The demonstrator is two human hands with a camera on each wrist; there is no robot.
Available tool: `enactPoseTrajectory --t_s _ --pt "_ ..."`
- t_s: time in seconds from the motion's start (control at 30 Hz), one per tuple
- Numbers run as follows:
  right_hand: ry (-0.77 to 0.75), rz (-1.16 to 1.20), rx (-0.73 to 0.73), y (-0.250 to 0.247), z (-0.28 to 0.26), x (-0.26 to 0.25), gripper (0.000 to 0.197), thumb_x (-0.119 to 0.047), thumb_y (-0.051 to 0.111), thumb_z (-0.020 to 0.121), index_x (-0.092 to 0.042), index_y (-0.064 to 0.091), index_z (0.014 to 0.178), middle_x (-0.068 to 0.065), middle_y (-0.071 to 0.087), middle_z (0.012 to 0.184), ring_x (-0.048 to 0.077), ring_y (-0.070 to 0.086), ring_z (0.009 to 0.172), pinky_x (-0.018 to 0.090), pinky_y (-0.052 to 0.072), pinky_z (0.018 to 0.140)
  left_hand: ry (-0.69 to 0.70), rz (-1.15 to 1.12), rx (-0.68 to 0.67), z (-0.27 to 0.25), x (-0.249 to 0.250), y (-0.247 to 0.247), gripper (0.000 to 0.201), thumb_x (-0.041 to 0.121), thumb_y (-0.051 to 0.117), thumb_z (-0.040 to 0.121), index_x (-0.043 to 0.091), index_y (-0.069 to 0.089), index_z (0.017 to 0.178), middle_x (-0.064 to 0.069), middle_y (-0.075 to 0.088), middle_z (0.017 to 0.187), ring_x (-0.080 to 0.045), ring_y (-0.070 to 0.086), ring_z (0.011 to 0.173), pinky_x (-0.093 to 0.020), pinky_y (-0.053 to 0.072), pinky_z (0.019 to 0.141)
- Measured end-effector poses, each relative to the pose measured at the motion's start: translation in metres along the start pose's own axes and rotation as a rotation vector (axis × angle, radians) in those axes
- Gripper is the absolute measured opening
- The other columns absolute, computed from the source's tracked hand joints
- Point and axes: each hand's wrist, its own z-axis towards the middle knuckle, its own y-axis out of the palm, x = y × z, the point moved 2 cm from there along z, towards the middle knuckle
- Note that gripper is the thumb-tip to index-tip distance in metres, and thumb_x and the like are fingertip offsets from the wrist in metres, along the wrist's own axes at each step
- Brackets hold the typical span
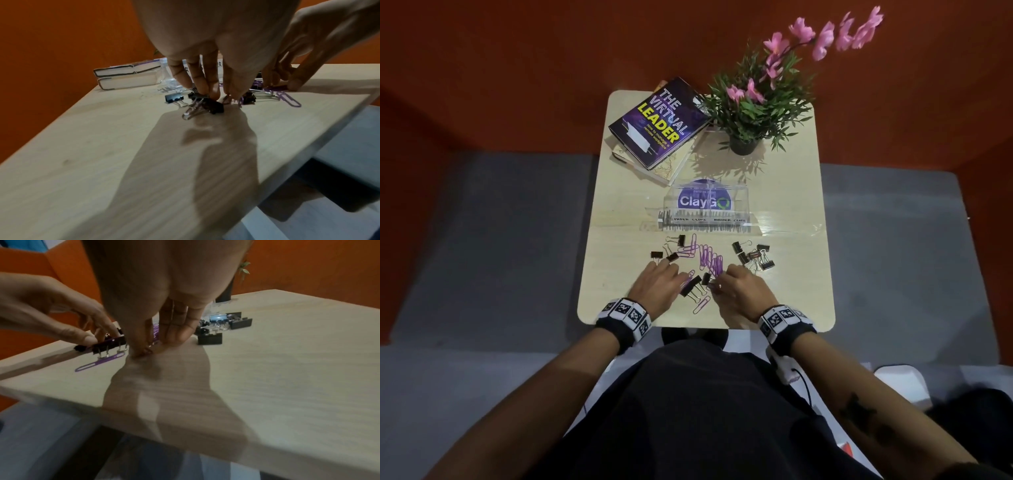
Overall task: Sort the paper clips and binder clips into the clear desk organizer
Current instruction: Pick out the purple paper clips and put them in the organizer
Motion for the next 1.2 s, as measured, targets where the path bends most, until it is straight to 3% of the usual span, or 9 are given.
enactPoseTrajectory --t_s 0.07,0.13,0.27,0.37,0.53,0.67,0.8,1.03,1.2 --pt "0.066 0.019 0.034 -0.003 0.002 0.006 0.018 -0.021 0.07 0.081 -0.013 0.063 0.095 0.008 0.056 0.087 0.029 0.058 0.077 0.033 0.044 0.049 -0.019 0.0 0.001 0.008 0.001 -0.002 0.037 0.017 0.077 0.075 0.018 0.063 0.109 -0.005 0.065 0.094 -0.028 0.056 0.09 -0.039 0.048 0.072" --pt "0.136 0.042 0.042 -0.008 0.004 0.011 0.033 -0.017 0.073 0.076 -0.014 0.058 0.105 0.009 0.054 0.098 0.029 0.057 0.078 0.035 0.047 0.05 -0.022 0.0 -0.002 0.018 0.002 -0.005 0.043 0.018 0.078 0.074 0.016 0.06 0.113 -0.007 0.063 0.101 -0.029 0.055 0.093 -0.04 0.048 0.074" --pt "0.158 0.028 -0.024 -0.01 0.017 0.008 0.067 -0.027 0.076 0.072 -0.017 0.041 0.128 0.011 0.046 0.113 0.028 0.053 0.086 0.037 0.05 0.056 -0.027 -0.046 -0.025 0.039 0.004 -0.014 0.067 0.018 0.07 0.079 0.015 0.038 0.138 -0.009 0.047 0.134 -0.03 0.046 0.113 -0.041 0.042 0.091" --pt "0.186 -0.008 -0.064 -0.006 0.026 0.005 0.061 -0.029 0.077 0.072 -0.014 0.046 0.122 0.011 0.046 0.109 0.029 0.052 0.089 0.033 0.044 0.054 0.025 -0.022 -0.078 0.055 0.006 -0.018 0.077 0.01 0.067 0.08 0.018 0.026 0.144 -0.007 0.033 0.148 -0.029 0.038 0.123 -0.042 0.037 0.099" --pt "0.198 0.043 0.008 -0.011 0.032 0.004 0.021 -0.02 0.068 0.08 -0.014 0.065 0.1 0.009 0.055 0.097 0.028 0.057 0.082 0.038 0.051 0.058 0.127 -0.043 -0.111 0.066 0.005 -0.015 0.053 0.002 0.069 0.078 0.014 0.048 0.124 -0.011 0.052 0.12 -0.031 0.049 0.101 -0.043 0.049 0.081" --pt "0.182 -0.043 0.001 -0.01 0.036 0.005 0.015 -0.017 0.065 0.086 -0.018 0.07 0.1 0.006 0.06 0.091 0.028 0.06 0.085 0.04 0.053 0.061 0.08 -0.082 -0.088 0.062 0.002 -0.009 0.025 0.001 0.066 0.081 0.01 0.057 0.102 -0.01 0.052 0.102 -0.029 0.054 0.09 -0.042 0.053 0.066" --pt "0.188 -0.097 -0.003 -0.014 0.04 0.004 0.016 -0.019 0.065 0.085 -0.02 0.072 0.1 0.005 0.064 0.087 0.028 0.063 0.083 0.037 0.053 0.06 0.05 -0.069 -0.102 0.062 0.004 -0.012 0.019 -0.003 0.07 0.075 0.009 0.059 0.086 -0.009 0.054 0.085 -0.028 0.056 0.075 -0.035 0.045 0.053" --pt "0.29 -0.012 0.038 -0.02 0.042 0.008 0.008 -0.023 0.068 0.084 -0.021 0.075 0.086 0.005 0.07 0.076 0.027 0.065 0.071 0.033 0.051 0.06 0.031 -0.107 -0.13 0.066 0.007 -0.021 0.023 -0.01 0.055 0.081 0.004 0.056 0.099 -0.013 0.056 0.096 -0.032 0.058 0.083 -0.04 0.049 0.064" --pt "0.381 0.199 0.181 -0.035 0.039 0.017 0.019 -0.028 0.074 0.08 -0.015 0.071 0.068 0.005 0.068 0.061 0.021 0.058 0.056 0.025 0.038 0.053 -0.17 -0.456 -0.022 0.065 -0.008 -0.029 0.012 0.015 0.06 0.091 0.006 0.067 0.095 -0.012 0.065 0.094 -0.031 0.062 0.083 -0.039 0.052 0.074"
